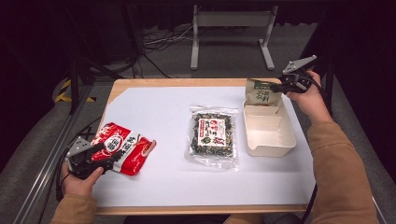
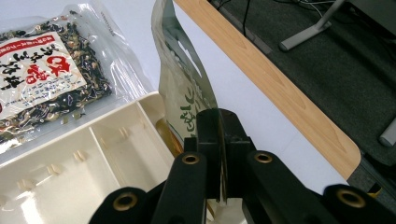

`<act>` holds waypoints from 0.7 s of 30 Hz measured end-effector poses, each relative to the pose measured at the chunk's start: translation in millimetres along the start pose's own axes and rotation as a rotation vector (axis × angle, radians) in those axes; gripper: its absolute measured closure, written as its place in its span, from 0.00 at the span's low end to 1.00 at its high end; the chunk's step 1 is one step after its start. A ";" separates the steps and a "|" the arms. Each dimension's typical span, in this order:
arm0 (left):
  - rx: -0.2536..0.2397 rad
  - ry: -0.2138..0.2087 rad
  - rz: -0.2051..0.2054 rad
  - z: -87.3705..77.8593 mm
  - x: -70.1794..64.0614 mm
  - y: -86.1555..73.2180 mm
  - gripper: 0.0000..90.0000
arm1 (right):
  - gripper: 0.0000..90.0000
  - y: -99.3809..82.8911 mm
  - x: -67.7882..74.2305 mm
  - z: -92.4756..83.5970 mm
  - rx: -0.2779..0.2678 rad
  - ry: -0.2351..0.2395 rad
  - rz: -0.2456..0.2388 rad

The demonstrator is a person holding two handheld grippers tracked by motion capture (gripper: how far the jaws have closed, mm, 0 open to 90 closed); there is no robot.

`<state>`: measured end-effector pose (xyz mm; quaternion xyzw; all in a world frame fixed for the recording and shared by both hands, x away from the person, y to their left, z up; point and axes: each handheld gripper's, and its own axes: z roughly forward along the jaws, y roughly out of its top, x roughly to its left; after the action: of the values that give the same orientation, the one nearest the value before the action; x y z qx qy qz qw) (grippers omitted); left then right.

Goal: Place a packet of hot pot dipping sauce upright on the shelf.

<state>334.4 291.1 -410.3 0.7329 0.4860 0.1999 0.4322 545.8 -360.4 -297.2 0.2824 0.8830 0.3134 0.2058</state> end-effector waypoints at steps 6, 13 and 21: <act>0.002 -0.002 0.001 -0.2 0.2 0.1 0.25 | 0.98 -0.1 0.2 1.2 0.012 -0.005 0.008; 0.002 -0.002 -0.002 -0.5 0.8 0.2 0.25 | 0.83 1.1 0.5 -0.1 -0.020 -0.030 0.022; -0.002 -0.006 -0.006 1.1 0.1 0.8 0.25 | 0.57 6.0 3.9 -8.8 -0.136 -0.089 0.041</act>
<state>335.7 290.6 -410.3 0.7315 0.4869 0.1968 0.4348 540.3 -357.9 -287.6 0.2995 0.8437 0.3640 0.2570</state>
